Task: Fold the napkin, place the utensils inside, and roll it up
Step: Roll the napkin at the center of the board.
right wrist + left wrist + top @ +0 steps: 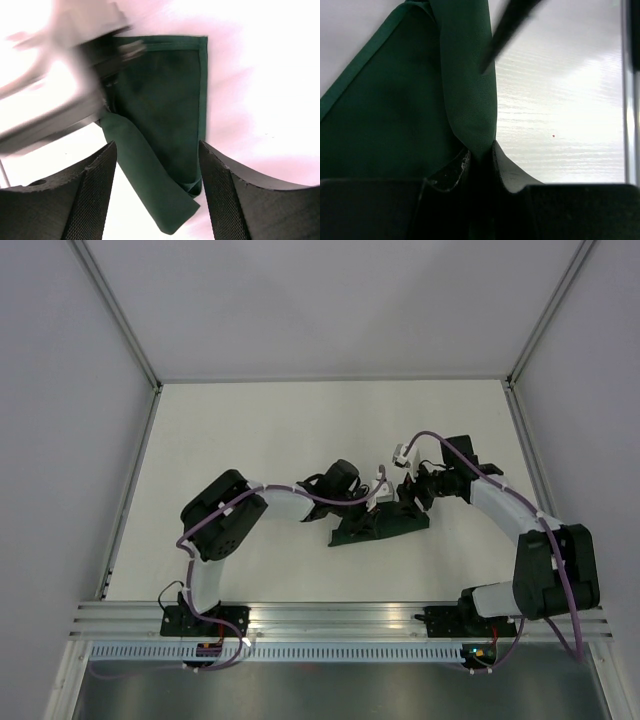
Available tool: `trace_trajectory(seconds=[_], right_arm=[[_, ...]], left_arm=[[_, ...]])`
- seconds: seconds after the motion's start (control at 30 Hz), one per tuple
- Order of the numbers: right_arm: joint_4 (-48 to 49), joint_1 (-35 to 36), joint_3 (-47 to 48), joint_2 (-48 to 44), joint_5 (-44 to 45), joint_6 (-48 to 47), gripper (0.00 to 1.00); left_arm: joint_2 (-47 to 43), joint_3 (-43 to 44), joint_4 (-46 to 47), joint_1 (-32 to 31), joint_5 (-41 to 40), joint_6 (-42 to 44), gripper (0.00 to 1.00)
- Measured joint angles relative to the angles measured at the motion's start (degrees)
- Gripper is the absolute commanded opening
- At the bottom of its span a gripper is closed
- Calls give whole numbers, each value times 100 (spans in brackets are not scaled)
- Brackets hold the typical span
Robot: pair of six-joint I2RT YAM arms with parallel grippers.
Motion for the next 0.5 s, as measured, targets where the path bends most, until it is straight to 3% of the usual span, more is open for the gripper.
trace_trajectory(seconds=[0.17,0.5], right_arm=[[597,-2,-713,-748,-20,-39,77],[1167,459,-1655,-1097,179,-363,78]], left_arm=[[356,444,-505,304,909,-214,2],[999,1246,-1797,584,2129,-354,4]])
